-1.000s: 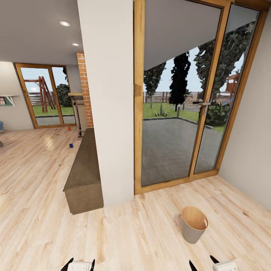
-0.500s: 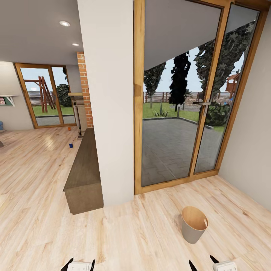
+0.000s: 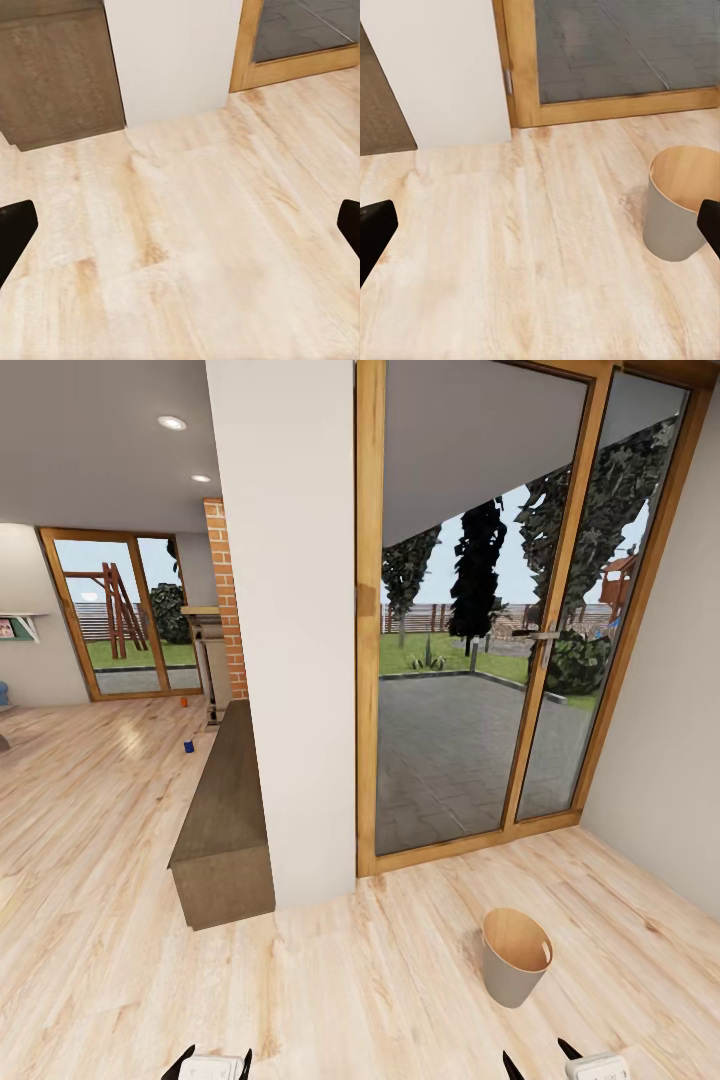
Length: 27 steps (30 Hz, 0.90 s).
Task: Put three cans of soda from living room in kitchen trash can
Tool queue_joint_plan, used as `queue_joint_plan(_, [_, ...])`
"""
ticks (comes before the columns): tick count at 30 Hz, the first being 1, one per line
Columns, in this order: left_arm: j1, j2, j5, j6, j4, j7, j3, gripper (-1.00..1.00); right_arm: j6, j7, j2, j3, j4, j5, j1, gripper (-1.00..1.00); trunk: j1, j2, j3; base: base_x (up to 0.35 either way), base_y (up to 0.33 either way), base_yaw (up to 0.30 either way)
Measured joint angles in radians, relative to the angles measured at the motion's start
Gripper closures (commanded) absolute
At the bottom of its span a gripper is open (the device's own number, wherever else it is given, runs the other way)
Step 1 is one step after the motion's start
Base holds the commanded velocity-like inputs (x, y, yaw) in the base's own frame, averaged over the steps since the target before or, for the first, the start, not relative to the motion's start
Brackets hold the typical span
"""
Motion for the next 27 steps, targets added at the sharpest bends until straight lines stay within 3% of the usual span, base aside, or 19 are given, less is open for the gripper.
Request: queue_joint_plan(27, [-0.001, -0.001, 0.001, 0.0, 0.019, 0.002, -0.001, -1.0, -0.001, -0.003, 0.0, 0.0, 0.0, 0.0, 0.0, -1.0, 0.0, 0.0, 0.0, 0.0, 0.0, 0.0])
